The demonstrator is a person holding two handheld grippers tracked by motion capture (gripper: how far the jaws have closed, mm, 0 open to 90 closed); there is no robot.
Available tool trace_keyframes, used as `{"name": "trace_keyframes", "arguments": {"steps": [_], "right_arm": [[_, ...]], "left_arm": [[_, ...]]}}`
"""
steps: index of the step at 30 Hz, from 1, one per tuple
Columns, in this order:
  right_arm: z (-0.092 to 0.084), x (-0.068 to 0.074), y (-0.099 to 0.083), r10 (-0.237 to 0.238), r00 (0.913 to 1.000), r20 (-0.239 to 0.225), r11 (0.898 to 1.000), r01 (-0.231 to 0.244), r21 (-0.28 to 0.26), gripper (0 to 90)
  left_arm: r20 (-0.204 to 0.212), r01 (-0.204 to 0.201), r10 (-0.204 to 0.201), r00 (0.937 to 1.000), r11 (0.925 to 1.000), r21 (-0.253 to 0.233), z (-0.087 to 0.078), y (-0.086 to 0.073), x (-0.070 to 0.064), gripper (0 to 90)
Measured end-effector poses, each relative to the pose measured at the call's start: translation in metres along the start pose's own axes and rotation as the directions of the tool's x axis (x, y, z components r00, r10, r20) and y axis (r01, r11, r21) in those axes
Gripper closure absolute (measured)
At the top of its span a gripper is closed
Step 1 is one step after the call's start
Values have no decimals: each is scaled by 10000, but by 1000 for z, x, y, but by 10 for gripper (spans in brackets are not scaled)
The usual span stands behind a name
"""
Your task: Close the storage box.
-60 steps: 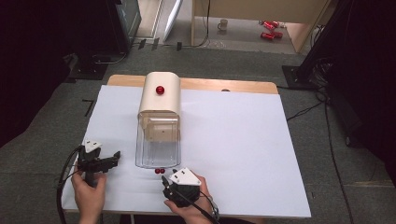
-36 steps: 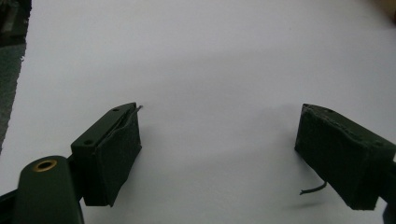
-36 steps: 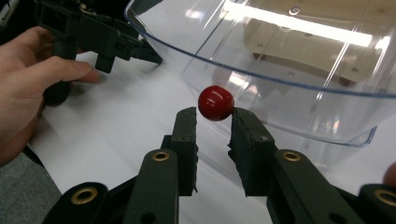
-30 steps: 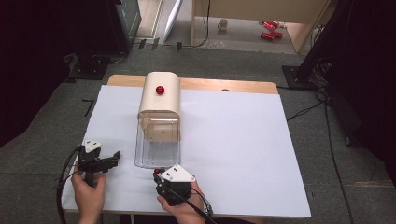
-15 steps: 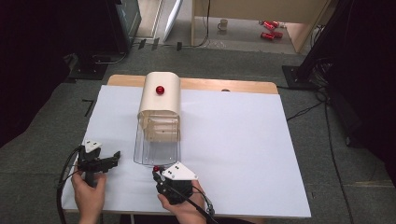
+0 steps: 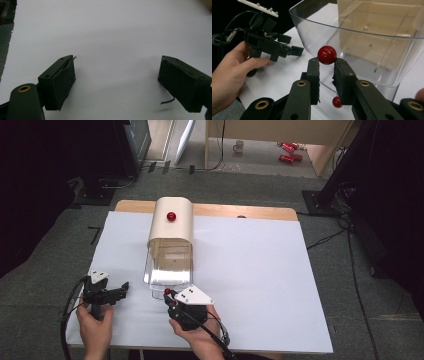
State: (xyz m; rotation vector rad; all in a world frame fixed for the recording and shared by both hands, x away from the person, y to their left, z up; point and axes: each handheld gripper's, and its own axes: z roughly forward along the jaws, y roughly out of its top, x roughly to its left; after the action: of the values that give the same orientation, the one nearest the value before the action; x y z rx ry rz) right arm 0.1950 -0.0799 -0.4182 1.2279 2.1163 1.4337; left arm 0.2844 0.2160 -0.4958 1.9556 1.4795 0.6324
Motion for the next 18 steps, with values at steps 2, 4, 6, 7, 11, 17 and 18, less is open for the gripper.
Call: {"name": "trace_keyframes", "arguments": {"steps": [2,4,6,7,11,17,18], "right_arm": [[1,-2,3,29,10000,37,10000,-29,-55,762],[2,-2,5,63,10000,51,10000,-62,-52,762],[3,-4,8,57,10000,52,10000,-56,-79,762],[3,-5,9,58,10000,53,9999,-58,-92,762],[6,-6,13,30,9997,258,9999,-27,-132,761],[14,-7,18,-40,9990,442,9999,46,-130,761],[17,-8,20,-59,9987,504,9999,65,-132,761]], "left_arm": [[3,-6,6,10000,10000,7,0,0,0,141],[2,-6,6,10000,10000,5,0,0,0,141],[3,0,0,10000,10000,-2,0,0,0,141],[3,3,-3,10000,10000,-3,0,0,0,141],[2,15,-15,10000,10000,-11,0,0,0,141],[5,12,-12,10000,10000,-8,0,0,0,141],[2,20,-20,10000,10000,-14,0,0,0,141]]}}
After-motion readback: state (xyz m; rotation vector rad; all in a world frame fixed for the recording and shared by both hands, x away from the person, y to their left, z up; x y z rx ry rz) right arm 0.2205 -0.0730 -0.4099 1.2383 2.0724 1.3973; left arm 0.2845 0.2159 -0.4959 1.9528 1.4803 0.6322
